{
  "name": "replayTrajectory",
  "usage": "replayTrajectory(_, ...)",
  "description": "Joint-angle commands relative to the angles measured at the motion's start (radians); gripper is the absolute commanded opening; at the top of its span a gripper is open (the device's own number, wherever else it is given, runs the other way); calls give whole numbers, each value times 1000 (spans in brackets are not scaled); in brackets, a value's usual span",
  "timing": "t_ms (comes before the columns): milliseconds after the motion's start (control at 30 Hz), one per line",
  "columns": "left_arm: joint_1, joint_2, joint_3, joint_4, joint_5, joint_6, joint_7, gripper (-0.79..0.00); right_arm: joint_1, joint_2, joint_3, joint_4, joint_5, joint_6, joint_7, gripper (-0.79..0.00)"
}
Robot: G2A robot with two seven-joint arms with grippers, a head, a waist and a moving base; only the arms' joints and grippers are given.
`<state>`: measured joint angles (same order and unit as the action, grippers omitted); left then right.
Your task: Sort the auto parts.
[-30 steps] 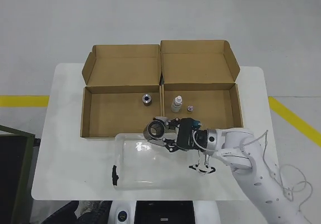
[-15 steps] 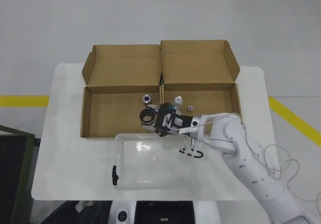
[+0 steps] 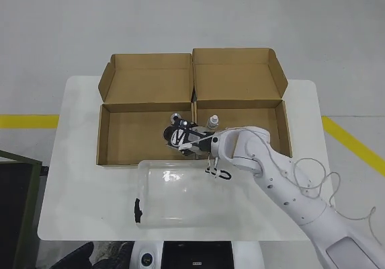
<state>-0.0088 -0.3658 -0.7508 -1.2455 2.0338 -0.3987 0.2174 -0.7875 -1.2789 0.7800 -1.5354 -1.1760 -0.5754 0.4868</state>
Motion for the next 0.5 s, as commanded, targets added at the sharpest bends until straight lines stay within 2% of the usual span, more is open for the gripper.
replayTrajectory(0,0,0,0,0,0,0,0,0,11,-6,-14,22,-1,1,2,-785)
replayTrajectory(333,0,0,0,0,0,0,0,0,67,-38,-69,117,-6,10,17,-785)
replayTrajectory(467,0,0,0,0,0,0,0,0,86,-51,-87,152,-5,10,24,-702)
